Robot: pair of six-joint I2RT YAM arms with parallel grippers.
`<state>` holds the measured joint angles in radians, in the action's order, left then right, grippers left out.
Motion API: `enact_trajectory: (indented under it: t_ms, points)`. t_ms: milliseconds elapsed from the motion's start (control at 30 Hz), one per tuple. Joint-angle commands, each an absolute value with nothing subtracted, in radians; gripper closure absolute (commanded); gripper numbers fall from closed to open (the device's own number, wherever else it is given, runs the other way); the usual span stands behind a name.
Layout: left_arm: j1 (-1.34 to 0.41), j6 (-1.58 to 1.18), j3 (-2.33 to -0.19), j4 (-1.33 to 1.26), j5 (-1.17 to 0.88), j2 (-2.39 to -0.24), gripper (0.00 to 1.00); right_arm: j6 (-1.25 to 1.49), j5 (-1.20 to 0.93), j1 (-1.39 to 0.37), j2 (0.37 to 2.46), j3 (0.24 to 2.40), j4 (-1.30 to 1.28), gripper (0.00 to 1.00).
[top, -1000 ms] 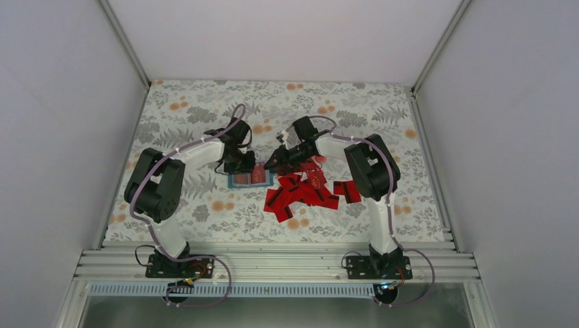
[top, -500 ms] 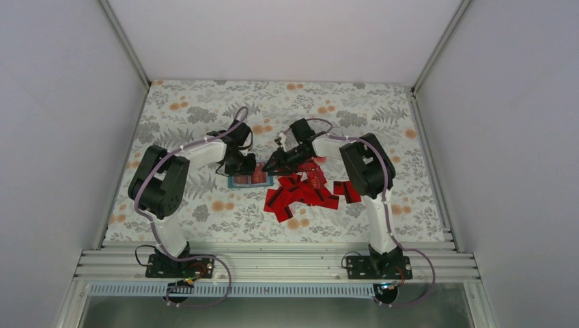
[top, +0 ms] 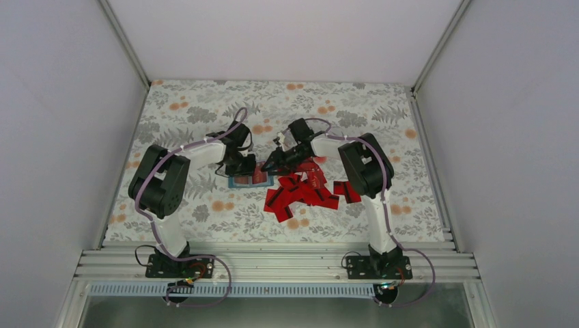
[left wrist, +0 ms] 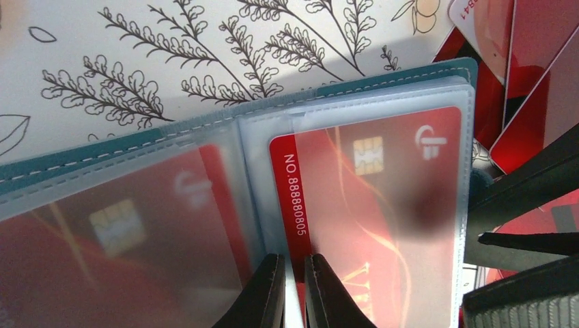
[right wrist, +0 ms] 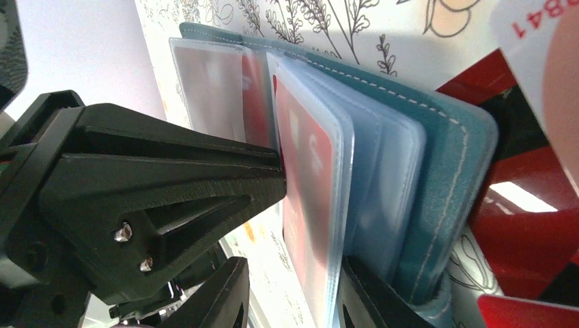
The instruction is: Put the credit cards into the card holder
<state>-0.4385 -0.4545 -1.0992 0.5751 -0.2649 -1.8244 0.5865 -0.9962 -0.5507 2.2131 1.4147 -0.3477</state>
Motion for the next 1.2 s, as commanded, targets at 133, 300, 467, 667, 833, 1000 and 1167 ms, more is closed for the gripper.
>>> enact_trajectory:
  t_ms: [133, 300, 467, 667, 833, 1000, 1167]
  points:
    - [-0.444, -0.44, -1.089, 0.569, -0.294, -1.826, 0.91, 0.606, -0.996, -0.582, 2.229, 1.466, -0.337, 0.67]
    - [-0.444, -0.44, -1.103, 0.591, -0.289, -1.815, 0.91, 0.618, -0.992, -0.596, 2.226, 1.478, -0.337, 0.67]
    - [-0.435, -0.44, -1.114, 0.617, -0.282, -1.794, 0.91, 0.63, -0.984, -0.61, 2.223, 1.491, -0.339, 0.67]
    - [-0.41, -0.44, -1.114, 0.646, -0.28, -1.745, 0.91, 0.642, -0.979, -0.626, 2.225, 1.506, -0.339, 0.67]
    - [-0.389, -0.446, -1.099, 0.662, -0.278, -1.697, 0.91, 0.649, -0.98, -0.638, 2.241, 1.529, -0.343, 0.67]
    - [-0.366, -0.448, -1.074, 0.68, -0.274, -1.645, 0.91, 0.65, -0.979, -0.65, 2.258, 1.555, -0.351, 0.67]
    - [-0.338, -0.455, -1.033, 0.698, -0.257, -1.567, 0.91, 0.655, -0.989, -0.663, 2.285, 1.59, -0.359, 0.67]
